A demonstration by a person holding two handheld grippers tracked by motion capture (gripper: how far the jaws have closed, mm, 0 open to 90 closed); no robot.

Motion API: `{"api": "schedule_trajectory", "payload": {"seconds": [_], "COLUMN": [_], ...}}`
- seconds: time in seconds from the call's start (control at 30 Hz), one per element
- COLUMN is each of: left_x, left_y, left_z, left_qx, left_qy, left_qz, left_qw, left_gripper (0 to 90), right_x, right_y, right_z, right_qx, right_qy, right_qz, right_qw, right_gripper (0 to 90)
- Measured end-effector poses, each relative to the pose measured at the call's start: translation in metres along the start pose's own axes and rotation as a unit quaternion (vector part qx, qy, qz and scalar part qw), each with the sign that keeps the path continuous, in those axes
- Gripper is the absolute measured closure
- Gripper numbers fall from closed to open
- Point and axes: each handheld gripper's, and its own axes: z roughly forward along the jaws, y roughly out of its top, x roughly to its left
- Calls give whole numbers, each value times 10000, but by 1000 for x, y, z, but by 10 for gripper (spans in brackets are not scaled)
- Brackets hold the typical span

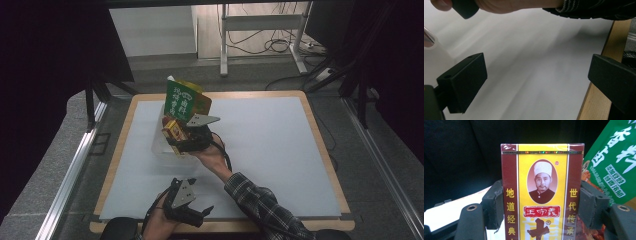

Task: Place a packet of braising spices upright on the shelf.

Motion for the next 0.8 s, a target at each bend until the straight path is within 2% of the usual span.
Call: {"api": "schedule_trajectory", "payload": {"seconds": [0.23,0.37,0.4,0.5,0.8], "left_x": [0,0,0,-1,-2], "left_y": [0,0,0,0,0], "left_z": [0,1,1,1,3], "left_qx": [3,23,29,39,83], "left_qy": [-3,-7,-8,-8,5], "left_qz": [3,16,22,25,71], "left_qw": [10000,10000,10000,10000,9999], "left_gripper": [18,18,18,18,21], "right_x": [-4,-1,0,-4,-10], "right_y": [-9,-18,-21,-25,-31], "right_z": [-6,-8,-9,-14,-24], "right_qx": [-66,106,79,-35,12], "right_qy": [86,22,-1,26,85], "right_qz": [-43,-371,-460,-231,-53], "right_qw": [9999,9993,9989,9997,9999], "right_gripper": [321,322,322,323,325]}}
